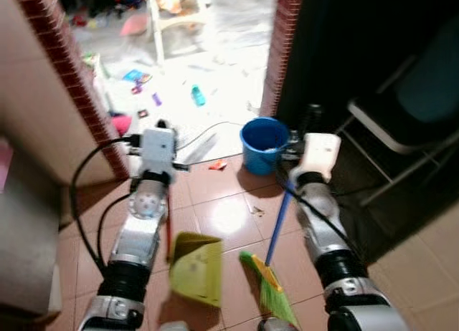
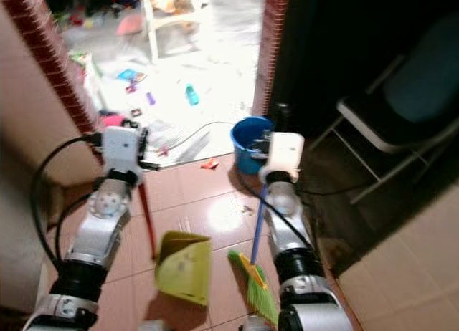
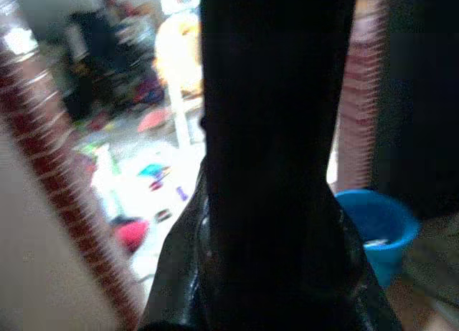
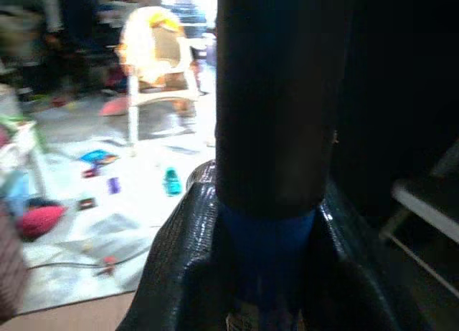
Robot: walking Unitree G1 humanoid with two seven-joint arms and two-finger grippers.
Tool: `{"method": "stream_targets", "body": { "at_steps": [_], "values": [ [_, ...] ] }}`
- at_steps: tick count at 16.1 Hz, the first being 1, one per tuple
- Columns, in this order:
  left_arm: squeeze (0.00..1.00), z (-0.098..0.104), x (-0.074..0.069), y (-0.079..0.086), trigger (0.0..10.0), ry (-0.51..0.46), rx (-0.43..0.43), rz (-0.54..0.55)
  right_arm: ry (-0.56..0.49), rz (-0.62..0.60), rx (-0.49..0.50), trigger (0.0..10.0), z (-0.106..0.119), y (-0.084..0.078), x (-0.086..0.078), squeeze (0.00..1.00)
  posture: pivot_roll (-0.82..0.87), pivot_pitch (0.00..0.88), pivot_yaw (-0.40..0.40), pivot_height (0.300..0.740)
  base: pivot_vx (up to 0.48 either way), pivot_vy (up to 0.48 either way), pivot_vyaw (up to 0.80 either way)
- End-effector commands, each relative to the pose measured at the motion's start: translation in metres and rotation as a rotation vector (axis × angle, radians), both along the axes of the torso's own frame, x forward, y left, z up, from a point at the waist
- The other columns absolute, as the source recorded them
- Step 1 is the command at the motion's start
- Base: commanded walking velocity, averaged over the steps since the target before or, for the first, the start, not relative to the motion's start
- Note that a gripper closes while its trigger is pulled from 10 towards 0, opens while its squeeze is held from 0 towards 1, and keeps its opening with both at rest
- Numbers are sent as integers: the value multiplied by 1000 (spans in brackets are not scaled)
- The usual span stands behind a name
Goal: Sweep floor
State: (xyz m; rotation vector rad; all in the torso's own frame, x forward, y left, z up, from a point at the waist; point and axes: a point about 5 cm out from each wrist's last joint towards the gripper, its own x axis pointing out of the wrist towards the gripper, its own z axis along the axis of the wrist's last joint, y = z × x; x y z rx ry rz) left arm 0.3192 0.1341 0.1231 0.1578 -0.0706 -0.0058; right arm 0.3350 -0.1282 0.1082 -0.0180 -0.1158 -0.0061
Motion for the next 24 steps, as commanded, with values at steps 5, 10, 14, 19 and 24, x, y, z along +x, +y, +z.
{"method": "stream_targets", "body": {
  "at_steps": [5,10,14,19,24],
  "values": [
    [0,9,-1,-10,10000,-58,2,-2,-128,28,-62,10000,36,3,10,0,-58,9,8,740,355,319,-110],
    [0,9,-3,-14,10000,-53,4,-15,-119,44,-48,10000,34,11,9,0,-49,17,8,740,461,0,-160],
    [0,11,-5,-16,10000,-67,2,-20,-120,47,-50,10000,35,12,9,0,-49,17,8,740,113,0,0],
    [0,11,-10,-23,10000,-61,-14,-48,-209,56,-150,10000,54,18,8,0,-47,23,8,740,0,-68,0],
    [0,13,-10,-25,10000,-60,-13,-56,-281,28,-236,10000,68,17,10,0,-47,20,9,740,0,-448,0]
  ]
}}
